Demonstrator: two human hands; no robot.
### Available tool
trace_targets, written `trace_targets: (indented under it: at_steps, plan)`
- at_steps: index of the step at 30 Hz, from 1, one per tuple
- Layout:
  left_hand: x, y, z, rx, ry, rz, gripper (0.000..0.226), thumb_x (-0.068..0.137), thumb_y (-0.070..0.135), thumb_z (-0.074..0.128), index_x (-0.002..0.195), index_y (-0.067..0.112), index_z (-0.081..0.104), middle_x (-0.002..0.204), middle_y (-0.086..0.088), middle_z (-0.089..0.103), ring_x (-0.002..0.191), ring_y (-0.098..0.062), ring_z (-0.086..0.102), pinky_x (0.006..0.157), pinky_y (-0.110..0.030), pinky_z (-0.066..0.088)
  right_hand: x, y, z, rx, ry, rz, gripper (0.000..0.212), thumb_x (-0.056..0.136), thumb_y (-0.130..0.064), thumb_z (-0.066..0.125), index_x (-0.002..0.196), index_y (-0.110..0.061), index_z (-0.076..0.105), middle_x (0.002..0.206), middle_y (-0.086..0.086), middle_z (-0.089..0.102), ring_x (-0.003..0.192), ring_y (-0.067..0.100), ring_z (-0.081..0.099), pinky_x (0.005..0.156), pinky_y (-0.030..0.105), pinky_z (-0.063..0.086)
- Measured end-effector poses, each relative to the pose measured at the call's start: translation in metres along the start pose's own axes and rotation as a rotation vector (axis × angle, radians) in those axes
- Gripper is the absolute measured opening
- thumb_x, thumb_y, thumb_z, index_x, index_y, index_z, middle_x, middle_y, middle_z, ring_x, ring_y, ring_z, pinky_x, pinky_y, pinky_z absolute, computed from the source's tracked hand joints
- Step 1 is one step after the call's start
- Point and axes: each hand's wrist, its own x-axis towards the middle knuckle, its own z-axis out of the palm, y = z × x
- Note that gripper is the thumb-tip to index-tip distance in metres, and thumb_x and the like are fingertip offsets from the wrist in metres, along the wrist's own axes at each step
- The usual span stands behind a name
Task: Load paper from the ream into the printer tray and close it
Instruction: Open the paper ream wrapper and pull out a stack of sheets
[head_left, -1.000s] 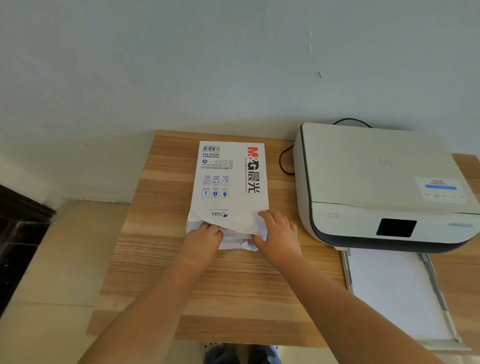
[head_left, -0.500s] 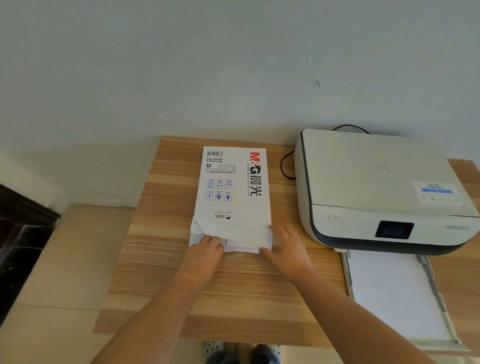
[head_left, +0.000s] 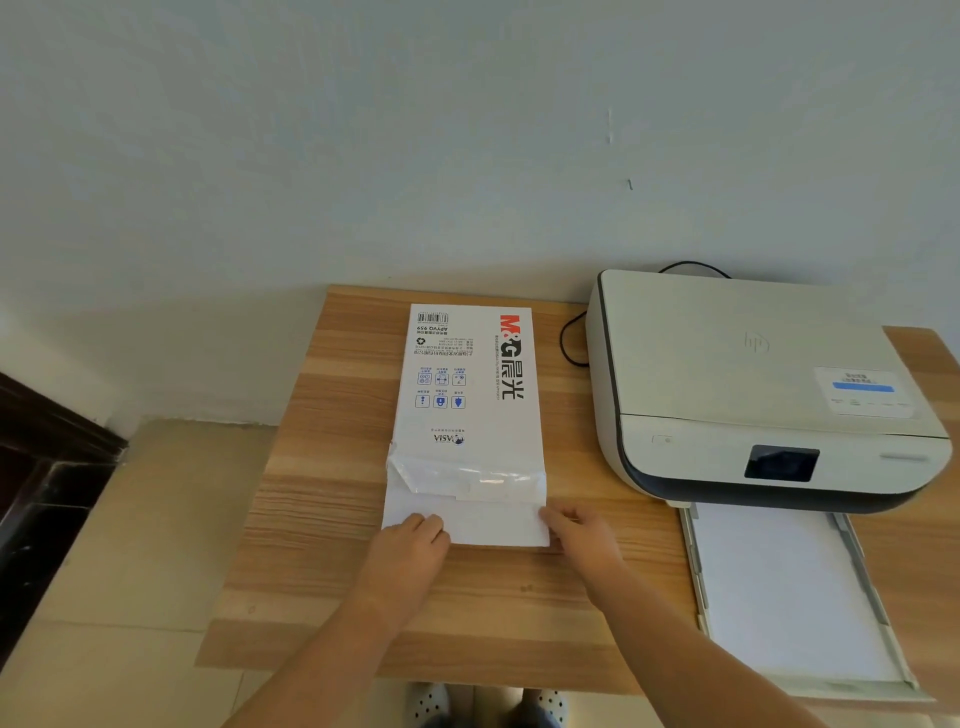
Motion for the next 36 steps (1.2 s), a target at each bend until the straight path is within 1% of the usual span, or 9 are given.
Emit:
trace_targets:
  at_steps: [4,7,9,12,17,24,30,33,36]
  plan:
    - [-0.012,0.006,0.005,-0.041,0.072,0.023,0.03,0.046,0.013,0.085,0.066,0.022,0.065,0.071,0.006,0.061,0.061,-0.013,0.058,0.051,-0.026,0.049,0.0,0.001,0.005,0.079,-0.067,0.061,0.019,0.087,-0.025,0.066,0.105,-0.018,0.068,0.098,0.003,0.072,0.094,0.023,0.066,0.09,0.043,0.055]
    - [-0.014,-0.001,-0.003,-0.054,0.128,-0.036,0.023,0.069,0.042,0.074,0.082,0.024,0.067,0.085,0.008,0.065,0.077,-0.014,0.063,0.069,-0.03,0.054,-0.001,-0.001,0.009,0.03,-0.056,0.053,0.013,0.088,-0.021,0.063,0.099,-0.018,0.068,0.098,0.004,0.071,0.093,0.024,0.065,0.088,0.042,0.055]
    - [-0.011,-0.008,-0.013,-0.131,0.149,-0.218,0.037,0.079,0.053,0.057,0.094,0.021,0.068,0.096,0.006,0.065,0.087,-0.016,0.063,0.073,-0.032,0.054,-0.002,-0.004,0.011,0.013,-0.046,0.05,0.008,0.089,-0.021,0.061,0.095,-0.019,0.066,0.099,0.005,0.07,0.093,0.024,0.064,0.088,0.041,0.055]
    - [-0.002,-0.019,-0.022,-0.377,0.06,-0.599,0.04,0.09,0.045,0.051,0.116,0.015,0.057,0.115,-0.003,0.057,0.103,-0.024,0.055,0.084,-0.036,0.049,-0.002,-0.005,0.012,0.013,-0.036,0.056,0.008,0.089,-0.022,0.061,0.095,-0.019,0.065,0.1,0.006,0.069,0.093,0.024,0.064,0.088,0.042,0.055]
    - [0.019,-0.029,-0.032,-0.995,0.003,-0.969,0.033,0.087,0.022,0.062,0.115,0.01,0.05,0.108,-0.008,0.061,0.085,-0.023,0.057,0.067,-0.033,0.045,0.003,-0.011,0.017,0.055,0.01,0.033,0.036,0.087,-0.023,0.065,0.121,-0.019,0.054,0.114,0.003,0.064,0.097,0.024,0.063,0.087,0.046,0.056]
    - [0.021,-0.035,-0.025,-1.059,0.009,-0.972,0.035,0.08,0.006,0.068,0.109,0.011,0.049,0.099,-0.007,0.06,0.082,-0.023,0.058,0.063,-0.031,0.045,0.0,-0.014,0.021,-0.043,0.043,-0.055,0.058,0.088,-0.006,0.057,0.14,-0.022,0.037,0.124,0.005,0.06,0.093,0.022,0.061,0.067,0.032,0.051]
    - [0.008,-0.035,-0.028,-1.198,-0.023,-0.966,0.048,0.077,0.009,0.073,0.117,0.013,0.047,0.099,-0.005,0.06,0.083,-0.022,0.06,0.063,-0.031,0.047,-0.011,-0.004,0.021,-0.125,0.044,-0.084,0.062,0.088,-0.013,0.06,0.142,-0.025,0.033,0.094,-0.003,0.055,0.08,0.016,0.058,0.058,0.027,0.046]
    - [0.008,-0.036,-0.034,-1.323,0.016,-0.922,0.055,0.079,0.005,0.072,0.125,0.014,0.043,0.099,-0.001,0.058,0.084,-0.02,0.059,0.061,-0.029,0.047,-0.013,-0.009,0.02,-0.128,0.032,-0.13,0.064,0.088,-0.018,0.062,0.142,-0.033,0.031,0.097,-0.001,0.059,0.084,0.017,0.059,0.064,0.031,0.051]
    - [0.011,-0.037,-0.035,-1.348,0.041,-0.873,0.057,0.08,-0.003,0.067,0.128,0.017,0.043,0.109,-0.006,0.059,0.094,-0.023,0.06,0.073,-0.035,0.051,-0.014,-0.015,0.022,-0.098,0.02,-0.161,0.06,0.088,-0.015,0.063,0.138,-0.036,0.036,0.103,0.003,0.06,0.088,0.019,0.06,0.074,0.035,0.053]
